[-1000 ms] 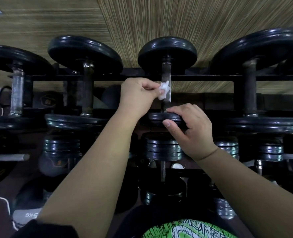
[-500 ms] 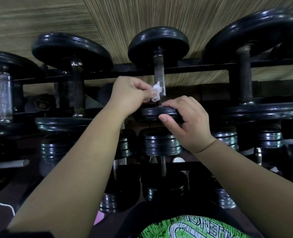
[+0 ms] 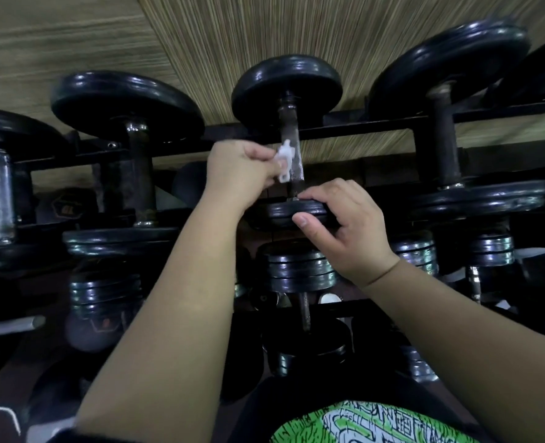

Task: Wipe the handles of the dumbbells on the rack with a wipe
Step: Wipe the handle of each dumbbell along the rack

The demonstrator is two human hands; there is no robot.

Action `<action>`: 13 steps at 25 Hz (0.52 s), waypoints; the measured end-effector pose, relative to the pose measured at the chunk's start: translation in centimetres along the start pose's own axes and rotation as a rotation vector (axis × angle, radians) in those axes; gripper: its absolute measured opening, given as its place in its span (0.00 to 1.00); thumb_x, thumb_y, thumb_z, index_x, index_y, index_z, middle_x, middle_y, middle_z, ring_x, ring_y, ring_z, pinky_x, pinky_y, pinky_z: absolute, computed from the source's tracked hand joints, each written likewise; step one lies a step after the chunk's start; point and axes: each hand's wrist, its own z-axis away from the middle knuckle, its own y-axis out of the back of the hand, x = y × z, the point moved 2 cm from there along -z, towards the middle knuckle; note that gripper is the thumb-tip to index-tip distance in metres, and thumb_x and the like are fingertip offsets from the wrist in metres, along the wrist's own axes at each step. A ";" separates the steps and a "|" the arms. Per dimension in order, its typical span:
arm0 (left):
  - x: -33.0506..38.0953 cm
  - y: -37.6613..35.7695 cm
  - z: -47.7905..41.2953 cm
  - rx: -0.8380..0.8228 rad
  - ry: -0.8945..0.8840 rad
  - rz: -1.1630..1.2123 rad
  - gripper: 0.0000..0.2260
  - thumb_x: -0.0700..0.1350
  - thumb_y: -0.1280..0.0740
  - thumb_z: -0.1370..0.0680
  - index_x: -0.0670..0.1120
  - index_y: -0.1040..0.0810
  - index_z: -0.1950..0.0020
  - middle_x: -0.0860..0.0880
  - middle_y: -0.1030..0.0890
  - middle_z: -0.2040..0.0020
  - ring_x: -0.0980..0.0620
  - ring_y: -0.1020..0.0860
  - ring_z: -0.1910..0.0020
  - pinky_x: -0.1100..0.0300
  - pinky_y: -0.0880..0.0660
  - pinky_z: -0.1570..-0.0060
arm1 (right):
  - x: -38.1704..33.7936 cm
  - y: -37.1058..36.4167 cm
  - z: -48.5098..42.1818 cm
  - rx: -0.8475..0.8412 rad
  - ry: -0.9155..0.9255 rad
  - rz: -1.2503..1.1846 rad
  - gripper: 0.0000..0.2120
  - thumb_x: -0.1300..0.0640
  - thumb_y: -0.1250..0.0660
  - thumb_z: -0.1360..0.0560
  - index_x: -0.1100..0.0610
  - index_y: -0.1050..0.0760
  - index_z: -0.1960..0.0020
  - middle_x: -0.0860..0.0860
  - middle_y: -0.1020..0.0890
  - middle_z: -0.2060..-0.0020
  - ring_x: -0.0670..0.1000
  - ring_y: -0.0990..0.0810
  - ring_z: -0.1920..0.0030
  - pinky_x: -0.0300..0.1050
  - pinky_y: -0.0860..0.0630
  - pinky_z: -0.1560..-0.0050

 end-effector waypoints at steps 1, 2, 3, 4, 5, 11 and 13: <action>-0.1 0.1 0.4 -0.010 -0.012 -0.011 0.05 0.39 0.21 0.26 0.48 0.14 0.57 0.46 0.11 0.58 0.47 0.12 0.54 0.50 0.14 0.48 | -0.1 0.0 0.1 -0.006 -0.013 -0.009 0.16 0.46 0.32 0.20 0.58 0.17 0.44 0.49 0.16 0.52 0.50 0.20 0.52 0.53 0.23 0.48; 0.3 0.1 0.2 0.014 -0.027 0.009 0.06 0.40 0.21 0.26 0.50 0.14 0.59 0.47 0.11 0.59 0.48 0.12 0.55 0.49 0.14 0.48 | -0.2 0.0 0.1 -0.008 -0.021 -0.014 0.16 0.46 0.32 0.20 0.58 0.17 0.44 0.49 0.16 0.51 0.50 0.21 0.51 0.53 0.23 0.47; 0.9 -0.2 -0.5 0.070 -0.035 0.055 0.07 0.40 0.21 0.27 0.51 0.14 0.60 0.47 0.12 0.60 0.48 0.12 0.56 0.48 0.14 0.48 | -0.2 0.1 0.0 -0.008 -0.024 -0.015 0.15 0.46 0.32 0.20 0.58 0.17 0.44 0.48 0.16 0.51 0.49 0.21 0.51 0.52 0.23 0.47; 1.4 -0.3 -1.6 0.137 -0.034 0.086 0.07 0.42 0.20 0.28 0.52 0.14 0.62 0.49 0.12 0.61 0.48 0.12 0.57 0.48 0.14 0.48 | -0.3 0.2 0.0 -0.008 -0.023 -0.014 0.15 0.46 0.32 0.20 0.57 0.17 0.44 0.48 0.16 0.51 0.49 0.21 0.51 0.52 0.23 0.47; 2.1 -0.5 -2.5 0.193 -0.043 0.096 0.08 0.43 0.20 0.29 0.53 0.14 0.64 0.50 0.12 0.62 0.48 0.12 0.57 0.48 0.14 0.48 | -0.3 0.2 0.0 -0.008 -0.020 -0.013 0.15 0.46 0.31 0.20 0.57 0.17 0.44 0.48 0.16 0.52 0.49 0.21 0.51 0.52 0.22 0.47; 0.7 -0.2 -1.0 -0.020 -0.017 -0.115 0.07 0.41 0.21 0.25 0.49 0.15 0.61 0.45 0.13 0.58 0.52 0.15 0.62 0.57 0.16 0.57 | -0.6 0.3 0.2 -0.008 -0.049 -0.009 0.13 0.47 0.31 0.21 0.56 0.18 0.44 0.47 0.16 0.53 0.51 0.20 0.53 0.53 0.23 0.47; -0.1 0.5 0.4 -0.166 -0.053 -0.343 0.05 0.44 0.21 0.25 0.48 0.13 0.60 0.52 0.15 0.63 0.58 0.18 0.65 0.63 0.22 0.60 | -0.7 0.8 0.2 -0.031 -0.069 -0.017 0.13 0.47 0.31 0.21 0.55 0.18 0.44 0.46 0.17 0.53 0.50 0.21 0.53 0.52 0.23 0.47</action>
